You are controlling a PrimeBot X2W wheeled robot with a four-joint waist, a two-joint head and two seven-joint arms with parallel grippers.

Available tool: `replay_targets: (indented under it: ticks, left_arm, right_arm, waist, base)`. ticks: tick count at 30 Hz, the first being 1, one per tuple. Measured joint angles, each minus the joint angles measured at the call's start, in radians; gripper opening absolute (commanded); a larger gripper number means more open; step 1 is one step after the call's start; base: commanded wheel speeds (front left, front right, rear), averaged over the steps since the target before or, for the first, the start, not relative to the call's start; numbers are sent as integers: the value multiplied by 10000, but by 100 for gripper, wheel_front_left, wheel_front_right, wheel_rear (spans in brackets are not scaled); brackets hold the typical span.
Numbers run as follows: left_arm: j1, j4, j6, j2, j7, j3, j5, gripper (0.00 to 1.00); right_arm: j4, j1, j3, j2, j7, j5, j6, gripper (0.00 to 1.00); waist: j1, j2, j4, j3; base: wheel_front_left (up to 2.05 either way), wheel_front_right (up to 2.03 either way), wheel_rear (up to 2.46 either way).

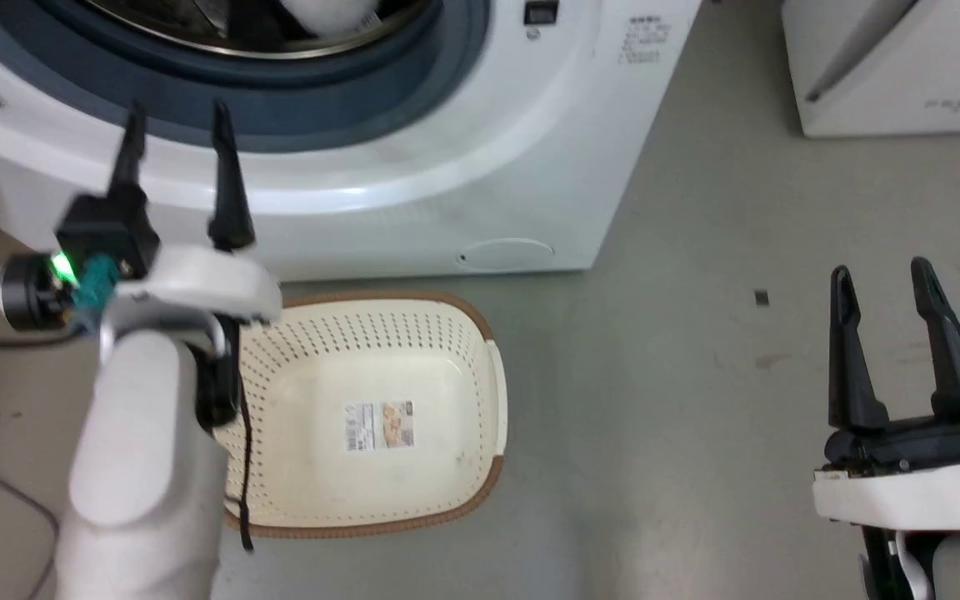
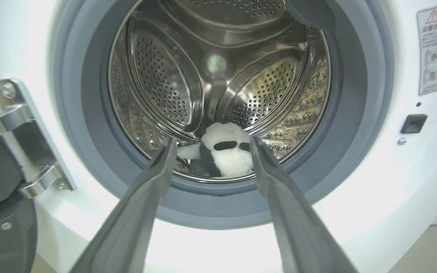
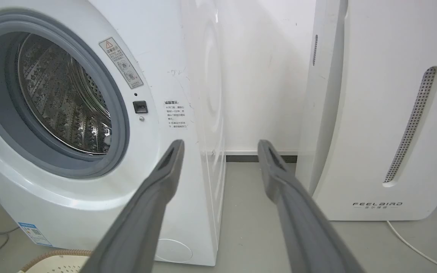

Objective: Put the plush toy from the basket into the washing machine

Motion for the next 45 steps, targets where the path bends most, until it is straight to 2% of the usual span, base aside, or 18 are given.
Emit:
replay_targets:
  ticks: [4, 12, 20, 29, 30, 45]
  left_arm:
    - [1104, -792, -115, -297, 2, 4, 244, 100]
    - [3132, -1829, -382, -548, -2, 125, 583, 100]
    - [5120, -2167, -522, -803, 0, 186, 612, 100]
    - [6020, -2276, -510, -878, 0, 107, 844, 100]
    - [6029, -2259, -512, -880, 4, 105, 834, 0]
    - [6027, -2355, -512, -872, 211, 79, 834, 0]
  right_arm:
    - [52, 358, -84, 0, 0, -31, 0, 100]
    - [274, 1102, -140, 0, 0, -69, 0, 100]
    - [497, 1951, -104, 0, 0, -38, 0, 100]
    - [535, 2416, -94, 0, 0, 21, 0, 100]
    - [535, 2413, -88, 0, 0, 19, 0, 0]
    - [571, 2395, -46, 0, 217, -6, 0, 0]
  waist:
    - [0, 0, 260, -580]
    - [-1, 0, 573, -1599]
    - [-1, 0, 634, -2535]
    - [-1, 0, 800, -3183]
    - [0, 0, 808, -3203]
    - [1, 1, 775, -3243]
  base:
    - [0, 0, 0]
    - [0, 0, 0]
    - [0, 0, 0]
    - [0, 0, 0]
    - [0, 0, 0]
    - [0, 0, 0]
